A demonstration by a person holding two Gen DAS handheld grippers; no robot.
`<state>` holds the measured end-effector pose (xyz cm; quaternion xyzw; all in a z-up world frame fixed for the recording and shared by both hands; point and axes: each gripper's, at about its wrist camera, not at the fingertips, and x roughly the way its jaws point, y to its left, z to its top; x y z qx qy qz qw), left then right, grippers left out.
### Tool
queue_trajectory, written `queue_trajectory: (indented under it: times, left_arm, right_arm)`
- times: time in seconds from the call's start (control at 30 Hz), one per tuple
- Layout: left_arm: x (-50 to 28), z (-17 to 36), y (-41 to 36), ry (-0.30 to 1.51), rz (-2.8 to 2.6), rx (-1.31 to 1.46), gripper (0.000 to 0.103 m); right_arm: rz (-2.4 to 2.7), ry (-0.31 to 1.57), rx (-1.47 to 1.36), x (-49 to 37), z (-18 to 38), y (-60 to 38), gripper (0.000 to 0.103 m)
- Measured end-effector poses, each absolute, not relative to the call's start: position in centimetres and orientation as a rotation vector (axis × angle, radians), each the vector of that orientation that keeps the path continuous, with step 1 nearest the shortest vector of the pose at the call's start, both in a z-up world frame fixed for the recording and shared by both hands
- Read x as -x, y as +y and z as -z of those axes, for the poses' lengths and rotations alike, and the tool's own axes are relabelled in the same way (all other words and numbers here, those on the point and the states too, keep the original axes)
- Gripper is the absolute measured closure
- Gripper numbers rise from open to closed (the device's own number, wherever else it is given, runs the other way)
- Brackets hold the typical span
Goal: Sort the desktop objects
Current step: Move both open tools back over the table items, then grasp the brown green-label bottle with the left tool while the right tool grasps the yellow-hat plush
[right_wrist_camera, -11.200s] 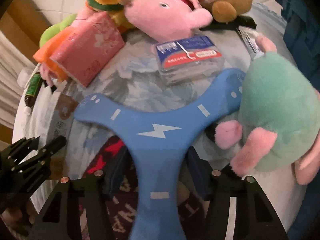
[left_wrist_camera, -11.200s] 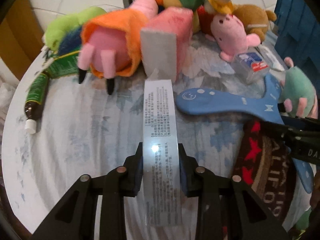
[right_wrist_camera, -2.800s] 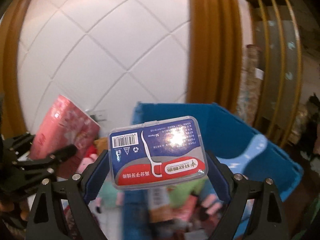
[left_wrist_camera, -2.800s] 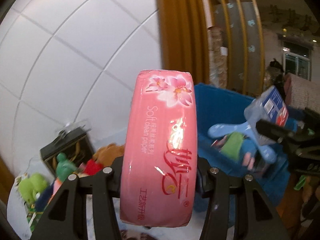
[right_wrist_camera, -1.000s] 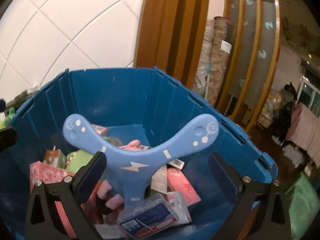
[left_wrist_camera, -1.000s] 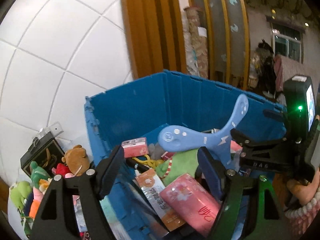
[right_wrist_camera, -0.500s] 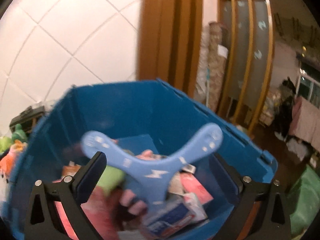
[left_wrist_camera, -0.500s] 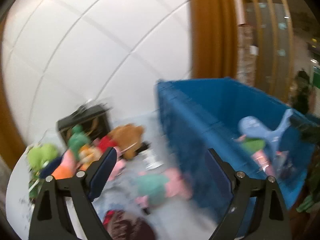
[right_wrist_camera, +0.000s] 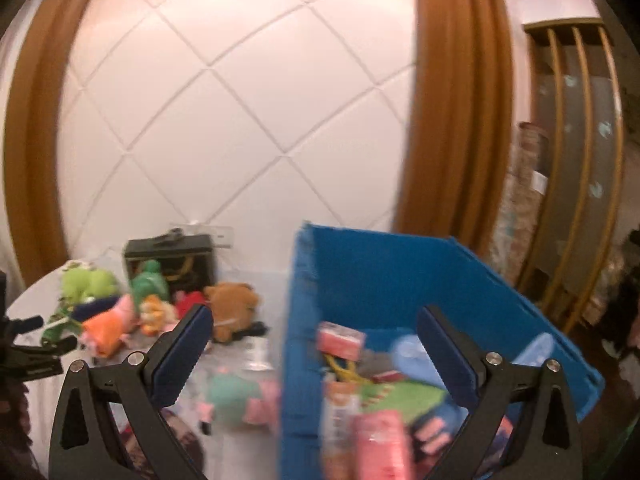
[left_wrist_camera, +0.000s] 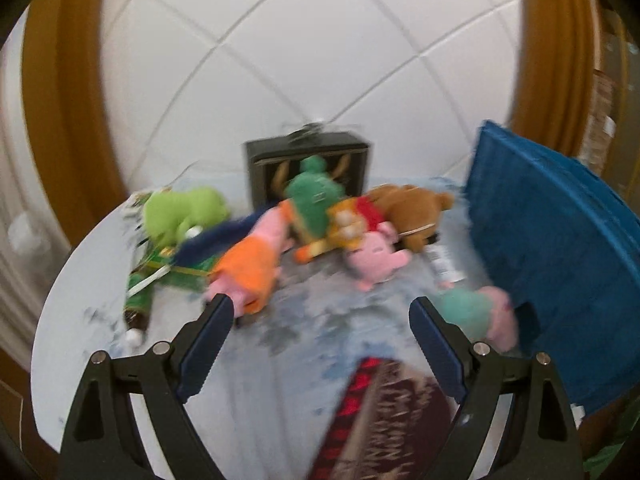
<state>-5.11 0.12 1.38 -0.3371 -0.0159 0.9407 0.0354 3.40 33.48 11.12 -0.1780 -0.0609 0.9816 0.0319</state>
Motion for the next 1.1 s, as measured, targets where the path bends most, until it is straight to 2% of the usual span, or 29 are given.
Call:
queue_trajectory:
  times: [0.33, 0.63, 1.1]
  left_arm:
    - [6.5, 3.4, -12.3, -0.132, -3.000, 1.230, 0.013]
    - [9.5, 9.3, -22.2, -0.289, -3.053, 1.481, 0.013]
    - [18.8, 16.8, -27.3, -0.340, -3.001, 1.733, 0.013]
  right_arm:
    - [-3.102, -0.248, 0.714, -0.8, -8.4, 24.0, 0.000]
    - [-3.065, -0.218, 1.016, 5.1, -1.8, 21.2, 0.000]
    - [-3.001, -0.202, 1.425, 16.9, 6.5, 17.4, 0.000]
